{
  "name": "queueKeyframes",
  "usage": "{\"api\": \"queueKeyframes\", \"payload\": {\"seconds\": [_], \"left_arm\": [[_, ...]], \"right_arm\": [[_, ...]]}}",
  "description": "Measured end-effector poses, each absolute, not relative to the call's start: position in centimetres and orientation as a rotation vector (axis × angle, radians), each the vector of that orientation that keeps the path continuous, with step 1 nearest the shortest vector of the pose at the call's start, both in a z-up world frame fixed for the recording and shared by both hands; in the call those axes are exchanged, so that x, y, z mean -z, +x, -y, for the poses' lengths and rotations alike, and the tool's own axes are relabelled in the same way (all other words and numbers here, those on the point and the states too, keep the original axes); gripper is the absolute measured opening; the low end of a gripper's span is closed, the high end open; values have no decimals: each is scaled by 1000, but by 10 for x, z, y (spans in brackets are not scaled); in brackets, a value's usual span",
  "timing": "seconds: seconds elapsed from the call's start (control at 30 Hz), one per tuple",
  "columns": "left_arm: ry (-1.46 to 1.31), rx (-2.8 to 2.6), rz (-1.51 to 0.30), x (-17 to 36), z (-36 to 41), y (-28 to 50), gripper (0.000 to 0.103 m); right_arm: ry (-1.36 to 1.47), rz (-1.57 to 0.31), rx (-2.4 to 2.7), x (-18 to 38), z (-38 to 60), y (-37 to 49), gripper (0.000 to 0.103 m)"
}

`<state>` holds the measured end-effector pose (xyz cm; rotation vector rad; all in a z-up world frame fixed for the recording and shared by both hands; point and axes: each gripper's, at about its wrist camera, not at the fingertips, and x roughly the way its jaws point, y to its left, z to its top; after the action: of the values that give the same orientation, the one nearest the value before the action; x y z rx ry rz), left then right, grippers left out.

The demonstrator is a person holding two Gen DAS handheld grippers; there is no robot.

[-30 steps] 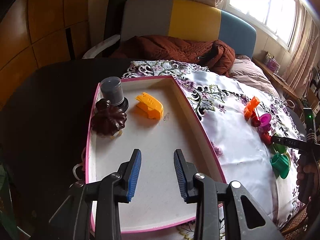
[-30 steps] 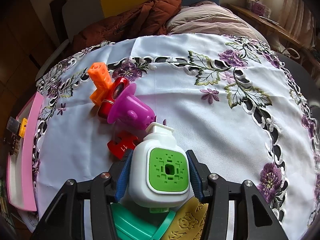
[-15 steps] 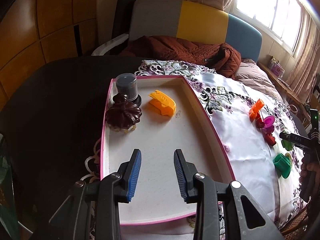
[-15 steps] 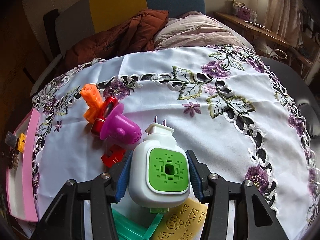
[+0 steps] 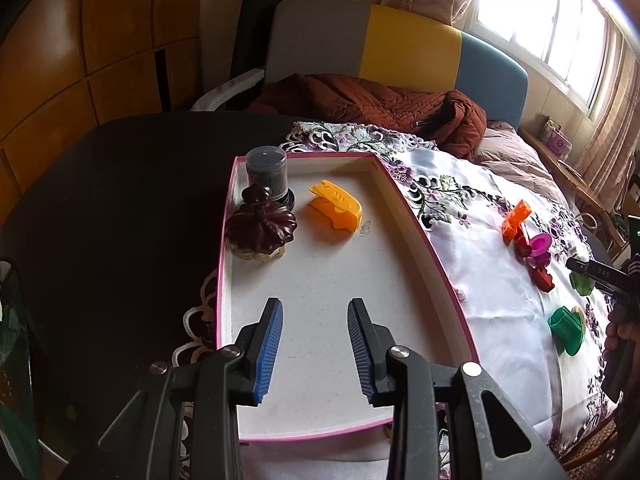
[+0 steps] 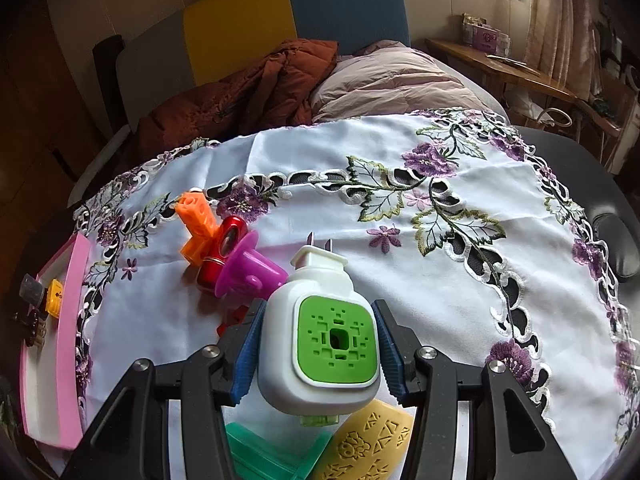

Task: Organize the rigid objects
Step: 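Lower the white plug device into the tray and open the right tool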

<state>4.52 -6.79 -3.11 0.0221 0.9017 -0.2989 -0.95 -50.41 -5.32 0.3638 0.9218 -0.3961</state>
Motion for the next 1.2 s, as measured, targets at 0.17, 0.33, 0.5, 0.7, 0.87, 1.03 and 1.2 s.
{"api": "queueKeyframes", "payload": {"seconds": [0.17,0.33,0.5,0.7,0.87,1.03,1.2], "left_arm": [[19,287,-903,31,61,45,33],[6,279,-907,33,56,46,33],[-4,273,-910,35,49,46,33],[-21,259,-915,38,40,48,33],[-49,230,-906,38,26,51,33],[-76,199,-907,40,10,54,33],[-90,176,-914,43,-1,57,33]], "right_arm": [[345,-886,347,39,488,-7,53],[310,-865,244,24,451,2,53],[255,-854,104,9,399,20,53],[177,-861,-98,-2,323,43,53],[93,-883,-253,0,254,59,53],[-16,-934,-312,20,204,80,53],[-160,-978,-251,48,176,112,53]]}}
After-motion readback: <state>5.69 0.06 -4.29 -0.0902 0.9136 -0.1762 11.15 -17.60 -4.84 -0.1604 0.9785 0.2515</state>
